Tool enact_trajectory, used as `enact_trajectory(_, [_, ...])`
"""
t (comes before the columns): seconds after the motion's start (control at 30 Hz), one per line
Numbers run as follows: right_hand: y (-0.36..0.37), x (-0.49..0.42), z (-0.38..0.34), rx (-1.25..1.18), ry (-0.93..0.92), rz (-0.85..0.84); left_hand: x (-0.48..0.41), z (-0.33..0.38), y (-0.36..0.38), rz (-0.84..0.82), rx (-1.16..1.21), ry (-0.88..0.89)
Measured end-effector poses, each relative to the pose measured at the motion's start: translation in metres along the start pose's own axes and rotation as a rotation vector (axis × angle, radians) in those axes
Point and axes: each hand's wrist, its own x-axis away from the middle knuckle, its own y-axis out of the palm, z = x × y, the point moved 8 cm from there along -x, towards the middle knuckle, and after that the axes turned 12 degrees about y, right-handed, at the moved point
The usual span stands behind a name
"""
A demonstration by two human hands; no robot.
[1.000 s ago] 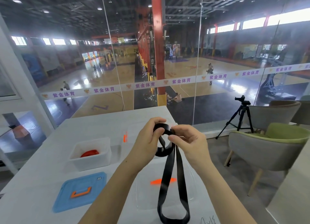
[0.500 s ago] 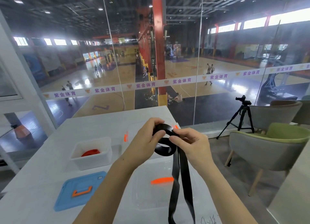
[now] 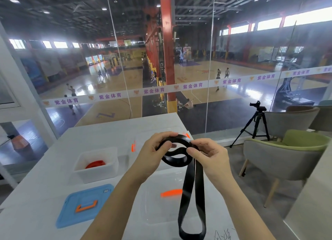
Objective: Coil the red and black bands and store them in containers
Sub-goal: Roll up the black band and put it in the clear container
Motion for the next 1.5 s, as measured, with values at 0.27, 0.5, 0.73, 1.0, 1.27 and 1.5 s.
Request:
enact_trajectory(0.27, [0.002, 0.000, -0.009, 0.053, -0.047, -0.014, -0.002, -0.005, 0.000, -0.095, -0.234, 0.051])
enact_trajectory(0.5, [0.011, 0.005, -0.003, 0.044, -0.014, -0.108, -0.004, -0.006, -0.011, 0.116, -0.081, 0.027])
enact_trajectory(0.73, [0.004, 0.006, -0.002, 0.079, -0.047, -0.045, -0.002, -0.004, -0.009, 0.093, 0.006, 0.004])
enact_trajectory(1.0, [-0.002, 0.010, 0.010, -0.059, 0.014, 0.020, -0.002, 0.002, -0.010, 0.276, 0.125, -0.014])
enact_trajectory(1.27, [-0.013, 0.005, 0.005, -0.054, 0.004, 0.084, 0.001, -0.005, -0.001, 0.043, -0.029, -0.107])
enact_trajectory(1.5, [-0.003, 0.006, -0.003, -0.003, -0.023, -0.019, -0.007, 0.022, 0.021, -0.097, -0.264, 0.114])
